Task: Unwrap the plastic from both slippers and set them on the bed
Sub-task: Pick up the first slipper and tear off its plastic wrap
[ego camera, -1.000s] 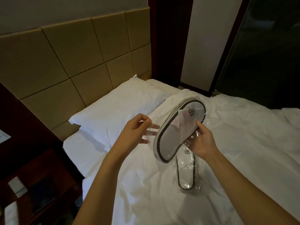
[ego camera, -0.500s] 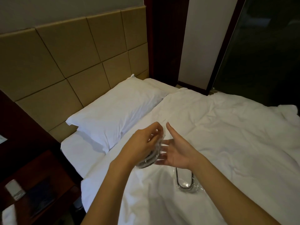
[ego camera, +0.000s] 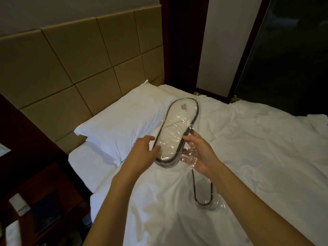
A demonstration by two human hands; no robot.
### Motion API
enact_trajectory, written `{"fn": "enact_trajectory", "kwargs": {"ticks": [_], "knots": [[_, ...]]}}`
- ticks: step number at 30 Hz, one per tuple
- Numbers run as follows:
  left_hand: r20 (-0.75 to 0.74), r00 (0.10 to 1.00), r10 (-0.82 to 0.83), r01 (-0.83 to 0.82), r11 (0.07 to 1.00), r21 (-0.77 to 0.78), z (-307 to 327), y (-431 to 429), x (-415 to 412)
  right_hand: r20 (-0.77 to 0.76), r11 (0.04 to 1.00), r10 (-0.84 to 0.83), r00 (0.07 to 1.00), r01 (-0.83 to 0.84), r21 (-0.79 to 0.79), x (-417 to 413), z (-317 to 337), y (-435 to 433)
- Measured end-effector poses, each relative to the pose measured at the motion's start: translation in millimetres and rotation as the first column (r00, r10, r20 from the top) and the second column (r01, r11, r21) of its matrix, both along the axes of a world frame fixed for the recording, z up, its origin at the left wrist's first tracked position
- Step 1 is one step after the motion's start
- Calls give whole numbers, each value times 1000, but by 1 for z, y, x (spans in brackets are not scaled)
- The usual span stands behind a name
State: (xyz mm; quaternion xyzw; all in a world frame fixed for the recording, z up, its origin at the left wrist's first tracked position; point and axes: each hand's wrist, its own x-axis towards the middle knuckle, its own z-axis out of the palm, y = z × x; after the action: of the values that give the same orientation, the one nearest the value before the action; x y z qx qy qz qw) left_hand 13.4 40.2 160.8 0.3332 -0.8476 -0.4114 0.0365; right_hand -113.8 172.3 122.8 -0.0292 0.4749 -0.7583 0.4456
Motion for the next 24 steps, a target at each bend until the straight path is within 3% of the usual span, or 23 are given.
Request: {"fn": "enact_trajectory", "kwargs": {"ticks": [4, 9, 24], "knots": [[42, 999, 9, -15, 986, 164, 1, -7, 7, -24, 996, -25, 999, 23, -81, -5, -2, 5], [-28, 999, 18, -14, 988, 152, 5, -14, 10, -28, 991, -38, 999, 34, -132, -8, -2, 7], [48, 995, -83, 71, 973, 219, 3, -21, 8, 30, 965, -62, 998, 68, -251, -18, -20, 17]]}}
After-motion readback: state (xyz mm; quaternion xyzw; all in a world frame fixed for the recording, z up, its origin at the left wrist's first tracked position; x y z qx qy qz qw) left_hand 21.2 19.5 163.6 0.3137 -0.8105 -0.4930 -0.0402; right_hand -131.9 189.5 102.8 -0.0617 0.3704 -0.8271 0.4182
